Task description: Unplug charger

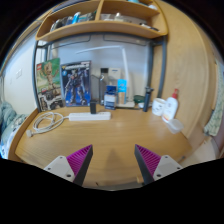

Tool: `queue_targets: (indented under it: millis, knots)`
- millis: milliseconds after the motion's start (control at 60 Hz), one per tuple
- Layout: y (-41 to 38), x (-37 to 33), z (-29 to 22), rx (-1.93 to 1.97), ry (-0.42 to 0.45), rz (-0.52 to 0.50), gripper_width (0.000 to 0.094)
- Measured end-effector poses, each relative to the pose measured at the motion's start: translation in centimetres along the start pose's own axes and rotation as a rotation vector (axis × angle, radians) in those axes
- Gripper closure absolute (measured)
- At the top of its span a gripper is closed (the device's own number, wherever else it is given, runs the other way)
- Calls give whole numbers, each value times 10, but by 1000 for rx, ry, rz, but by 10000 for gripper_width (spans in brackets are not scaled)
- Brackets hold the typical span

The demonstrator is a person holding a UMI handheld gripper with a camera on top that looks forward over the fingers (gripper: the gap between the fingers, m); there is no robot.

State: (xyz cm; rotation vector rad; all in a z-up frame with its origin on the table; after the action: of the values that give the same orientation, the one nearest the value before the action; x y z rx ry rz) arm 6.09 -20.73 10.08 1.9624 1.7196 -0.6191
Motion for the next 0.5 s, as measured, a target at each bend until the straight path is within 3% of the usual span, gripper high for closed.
queue_targets:
  millis: [183,500]
  knots:
    - [-55,105,-33,-79,-3,-132,65]
    - [-110,240,-127,-108,61,-227,110]
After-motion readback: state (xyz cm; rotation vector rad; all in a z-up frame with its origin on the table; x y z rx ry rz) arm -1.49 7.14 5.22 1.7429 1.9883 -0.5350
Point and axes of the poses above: the point between the fingertips, and its own axes, seen from behind it with the camera up: y to the right, z down, x forward, the way the camera looks, the point moved 3 cm from there along -x, backward, against the way the camera looks, and after that the axes turned 7 degrees about -y, right-handed, at the moved point
